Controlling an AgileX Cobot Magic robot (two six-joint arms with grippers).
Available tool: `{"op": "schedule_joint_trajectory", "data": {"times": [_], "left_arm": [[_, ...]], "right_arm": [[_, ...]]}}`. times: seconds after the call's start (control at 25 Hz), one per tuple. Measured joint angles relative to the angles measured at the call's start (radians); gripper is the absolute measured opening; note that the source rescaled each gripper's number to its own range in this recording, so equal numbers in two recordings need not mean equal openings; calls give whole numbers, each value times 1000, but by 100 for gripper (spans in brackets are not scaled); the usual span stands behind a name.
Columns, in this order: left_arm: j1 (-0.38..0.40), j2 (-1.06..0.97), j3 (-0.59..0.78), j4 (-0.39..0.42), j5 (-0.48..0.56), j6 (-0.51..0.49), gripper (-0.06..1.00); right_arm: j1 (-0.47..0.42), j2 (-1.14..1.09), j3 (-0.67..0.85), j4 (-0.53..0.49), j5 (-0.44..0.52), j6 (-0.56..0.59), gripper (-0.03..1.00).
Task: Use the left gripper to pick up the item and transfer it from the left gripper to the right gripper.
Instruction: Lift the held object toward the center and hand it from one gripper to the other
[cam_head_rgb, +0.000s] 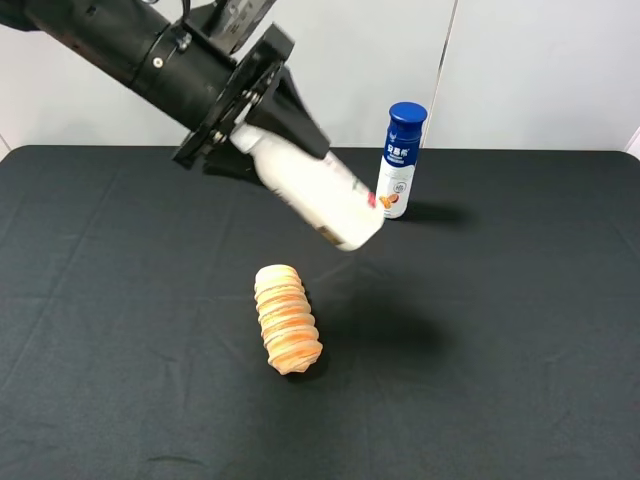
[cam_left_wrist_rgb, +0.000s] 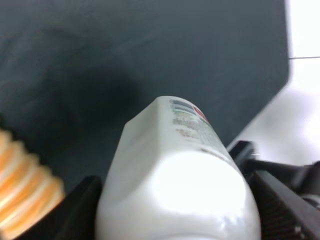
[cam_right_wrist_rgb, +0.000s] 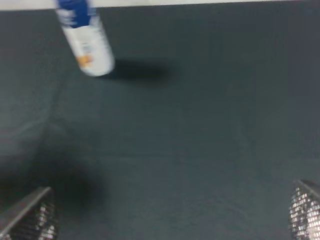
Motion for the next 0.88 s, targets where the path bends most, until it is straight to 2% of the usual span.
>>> {"op": "schedule_joint_trajectory", "data": {"times": [0.12, 0.28, 0.36, 0.88], "left_arm": [[0, 19, 0, -71, 18, 51, 2], [0, 55, 0, -104, 47, 97, 2], [0, 63, 1, -110, 53, 115, 2], [0, 65, 1, -121, 61, 148, 2]], "right_arm": [[8, 110, -27, 83, -25, -147, 100], [79, 220, -29, 193, -129, -291, 100], [124, 272, -31, 212, -174, -334, 100], [452, 645, -146, 217, -370, -460, 100]]}}
